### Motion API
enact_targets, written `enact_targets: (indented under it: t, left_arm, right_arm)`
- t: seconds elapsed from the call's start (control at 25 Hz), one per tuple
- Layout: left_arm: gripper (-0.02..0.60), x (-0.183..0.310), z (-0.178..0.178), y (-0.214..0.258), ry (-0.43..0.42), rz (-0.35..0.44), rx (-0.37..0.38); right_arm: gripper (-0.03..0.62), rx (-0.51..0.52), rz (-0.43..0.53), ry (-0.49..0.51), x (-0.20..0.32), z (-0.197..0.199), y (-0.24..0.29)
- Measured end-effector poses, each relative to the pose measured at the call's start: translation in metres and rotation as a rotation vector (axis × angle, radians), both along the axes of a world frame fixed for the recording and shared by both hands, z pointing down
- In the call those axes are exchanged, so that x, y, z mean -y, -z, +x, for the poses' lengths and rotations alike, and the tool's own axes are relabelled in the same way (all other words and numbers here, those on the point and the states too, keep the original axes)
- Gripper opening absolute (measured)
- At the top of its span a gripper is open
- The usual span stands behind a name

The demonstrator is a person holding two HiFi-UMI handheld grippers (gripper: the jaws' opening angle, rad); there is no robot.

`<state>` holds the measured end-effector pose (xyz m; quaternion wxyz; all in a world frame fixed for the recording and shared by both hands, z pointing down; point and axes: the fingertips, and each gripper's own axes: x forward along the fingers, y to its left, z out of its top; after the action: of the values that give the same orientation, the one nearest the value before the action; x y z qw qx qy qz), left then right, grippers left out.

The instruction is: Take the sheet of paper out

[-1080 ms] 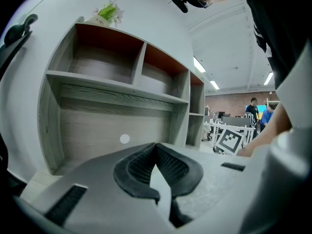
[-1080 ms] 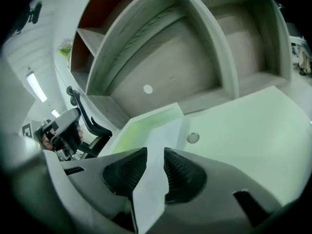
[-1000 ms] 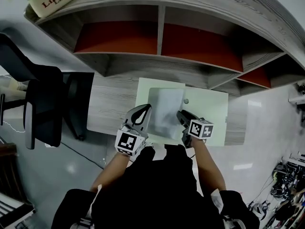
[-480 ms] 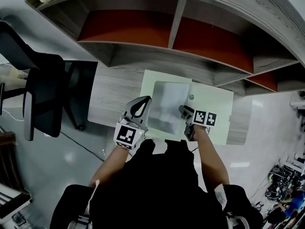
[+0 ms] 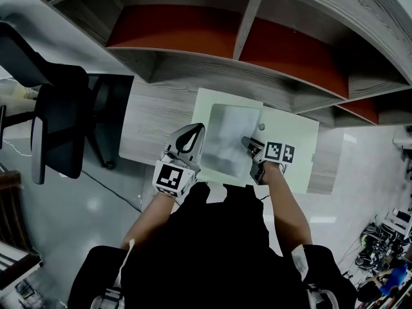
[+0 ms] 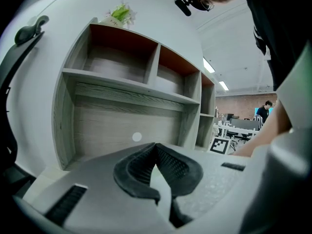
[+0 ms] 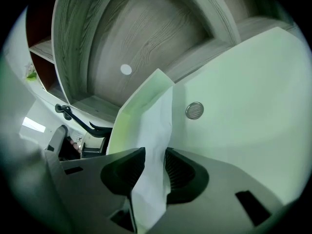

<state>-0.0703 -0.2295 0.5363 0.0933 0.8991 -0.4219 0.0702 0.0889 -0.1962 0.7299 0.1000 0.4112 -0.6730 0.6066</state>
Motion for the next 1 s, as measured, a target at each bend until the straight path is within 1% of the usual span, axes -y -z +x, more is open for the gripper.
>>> enact_targets:
  t: [0.16, 0.28, 0.4, 0.52, 0.64, 0.8, 1.0]
  left_arm:
    - [0.006, -0.001, -0.002, -0.001, 0.01, -0.001, 0.005]
    - [0.006, -0.002, -0.005, -0.003, 0.029, -0.02, 0.004]
    - [0.006, -0.001, -0.007, 0.0, 0.031, 0.0, 0.005]
    - [0.006, -0.001, -0.009, 0.001, 0.036, 0.006, 0.008]
    - [0.006, -0.003, -0.011, 0.002, 0.039, 0.008, 0.011]
    - [0.006, -0.006, -0.012, 0.001, 0.038, 0.009, 0.008]
    - [0.006, -0.009, -0.009, 0.006, 0.027, 0.019, 0.005]
  right_arm:
    - [0.143, 0.011, -0.001, 0.011, 0.002, -0.006, -0.001]
    - [0.123, 0.0, -0.005, 0.019, 0.003, -0.009, -0.003]
    - [0.059, -0.038, -0.016, 0.026, 0.001, -0.008, -0.007]
    - [0.026, -0.054, -0.027, 0.023, -0.001, -0.008, -0.011]
    - [0.025, -0.061, -0.026, 0.021, -0.001, -0.008, -0.011]
    - [0.023, -0.098, -0.01, 0.035, 0.0, -0.008, -0.01]
    - [0.023, -0.108, -0.008, 0.014, -0.004, 0.002, -0.005]
